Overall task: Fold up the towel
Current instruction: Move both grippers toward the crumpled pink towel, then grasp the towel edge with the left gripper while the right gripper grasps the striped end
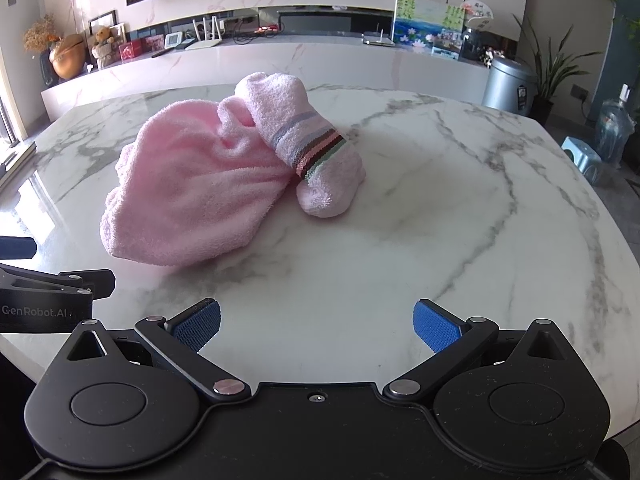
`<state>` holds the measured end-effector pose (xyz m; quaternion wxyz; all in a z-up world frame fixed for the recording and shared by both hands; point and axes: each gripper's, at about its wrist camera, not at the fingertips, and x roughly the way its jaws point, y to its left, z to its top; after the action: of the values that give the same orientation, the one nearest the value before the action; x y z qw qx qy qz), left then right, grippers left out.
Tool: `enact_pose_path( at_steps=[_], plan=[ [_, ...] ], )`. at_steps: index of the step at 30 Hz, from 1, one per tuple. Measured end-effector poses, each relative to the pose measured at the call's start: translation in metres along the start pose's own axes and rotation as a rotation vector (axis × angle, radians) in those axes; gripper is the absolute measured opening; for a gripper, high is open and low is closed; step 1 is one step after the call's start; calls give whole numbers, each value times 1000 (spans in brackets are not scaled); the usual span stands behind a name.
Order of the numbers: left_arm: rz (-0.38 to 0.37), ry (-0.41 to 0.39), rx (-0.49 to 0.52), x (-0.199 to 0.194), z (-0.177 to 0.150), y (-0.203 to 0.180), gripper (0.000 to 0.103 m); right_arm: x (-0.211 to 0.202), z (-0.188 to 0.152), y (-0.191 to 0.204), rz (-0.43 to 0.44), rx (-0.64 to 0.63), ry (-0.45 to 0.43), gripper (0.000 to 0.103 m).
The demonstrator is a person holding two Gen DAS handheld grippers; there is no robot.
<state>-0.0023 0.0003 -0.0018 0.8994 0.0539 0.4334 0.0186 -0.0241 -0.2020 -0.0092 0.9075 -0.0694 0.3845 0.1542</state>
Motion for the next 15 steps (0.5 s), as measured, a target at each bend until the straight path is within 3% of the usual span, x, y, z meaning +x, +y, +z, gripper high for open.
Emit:
enact_pose_path(
  at_steps=[15],
  plan=[
    [-35,-33,14,-2,35,25,97,5,20,-5,37,-38,-1,102]
  ],
)
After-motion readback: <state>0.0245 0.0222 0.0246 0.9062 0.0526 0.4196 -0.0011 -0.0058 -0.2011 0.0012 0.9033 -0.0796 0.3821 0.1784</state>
